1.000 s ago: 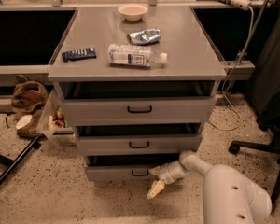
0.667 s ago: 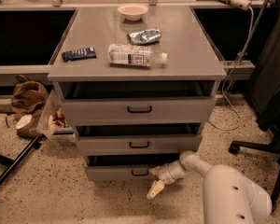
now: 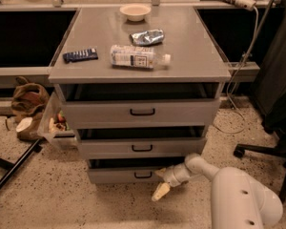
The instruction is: Close bottom drawer
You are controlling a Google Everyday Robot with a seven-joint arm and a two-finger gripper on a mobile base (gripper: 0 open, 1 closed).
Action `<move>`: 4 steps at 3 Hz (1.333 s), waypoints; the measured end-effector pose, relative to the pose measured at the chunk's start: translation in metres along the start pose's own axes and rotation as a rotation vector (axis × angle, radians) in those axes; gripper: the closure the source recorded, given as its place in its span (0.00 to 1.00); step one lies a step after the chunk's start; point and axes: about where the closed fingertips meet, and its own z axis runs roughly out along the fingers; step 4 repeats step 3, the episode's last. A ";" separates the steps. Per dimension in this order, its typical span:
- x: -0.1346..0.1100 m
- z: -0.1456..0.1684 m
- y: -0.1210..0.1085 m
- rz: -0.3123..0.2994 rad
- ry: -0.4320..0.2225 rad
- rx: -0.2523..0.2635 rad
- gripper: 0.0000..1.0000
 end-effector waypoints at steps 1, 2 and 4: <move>0.004 -0.011 -0.010 0.007 0.021 0.058 0.00; 0.004 -0.011 -0.010 0.007 0.021 0.058 0.00; 0.002 -0.008 -0.009 -0.002 0.027 0.078 0.00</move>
Offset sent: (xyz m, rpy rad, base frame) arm 0.0090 -0.0133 0.0025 -0.0380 -0.0268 -0.0420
